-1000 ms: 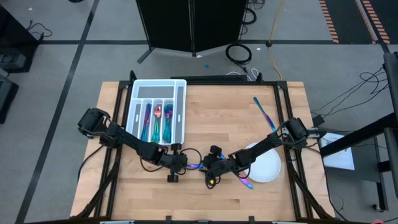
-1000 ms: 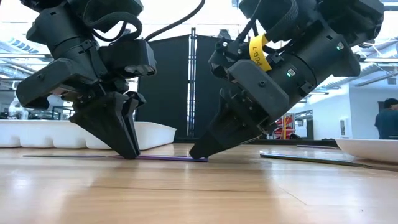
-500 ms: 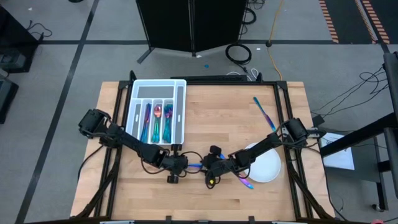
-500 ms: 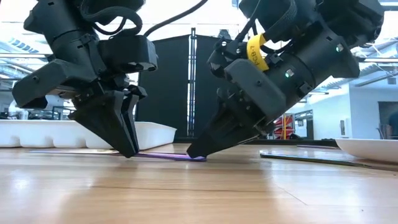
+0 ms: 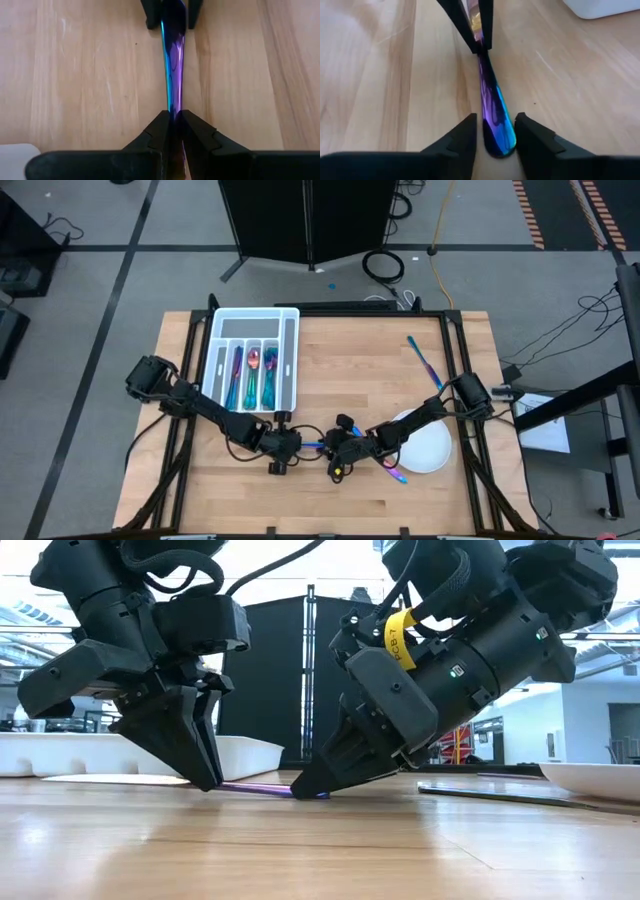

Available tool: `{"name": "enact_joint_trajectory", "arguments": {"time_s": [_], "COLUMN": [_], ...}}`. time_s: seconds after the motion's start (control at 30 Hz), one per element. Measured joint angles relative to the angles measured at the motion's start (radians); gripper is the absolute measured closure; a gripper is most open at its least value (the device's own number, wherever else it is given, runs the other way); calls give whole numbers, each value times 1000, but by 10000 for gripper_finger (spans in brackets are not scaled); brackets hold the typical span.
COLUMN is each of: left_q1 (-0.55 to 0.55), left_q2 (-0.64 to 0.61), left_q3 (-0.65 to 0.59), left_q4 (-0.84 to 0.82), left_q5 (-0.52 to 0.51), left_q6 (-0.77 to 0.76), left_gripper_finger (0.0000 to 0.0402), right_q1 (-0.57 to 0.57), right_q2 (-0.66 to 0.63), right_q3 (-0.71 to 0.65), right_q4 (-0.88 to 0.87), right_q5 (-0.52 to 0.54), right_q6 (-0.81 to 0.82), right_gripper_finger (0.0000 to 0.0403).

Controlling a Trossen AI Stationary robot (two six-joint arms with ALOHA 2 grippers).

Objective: Sort silverware
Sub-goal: Put the iridescent knife into the white silverware tray

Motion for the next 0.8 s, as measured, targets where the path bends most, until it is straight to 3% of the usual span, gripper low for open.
{"name": "enact_joint_trajectory", "arguments": {"time_s": [0.3, 0.8], "left_q1": [-14, -16], "left_q2": [-1, -3], "left_q3": [0, 2], "left_q4": [-8, 3], "left_q5": [-32, -53], "left_q6": [-1, 17], "left_gripper_finger": [355, 343], "right_q1": [0, 0], "right_q2": [2, 3], "right_q3": [0, 0], "right_q4": [-2, -3], "right_q5": [-12, -12], "right_q6": [-12, -39], "right_gripper_finger": [349, 353]}}
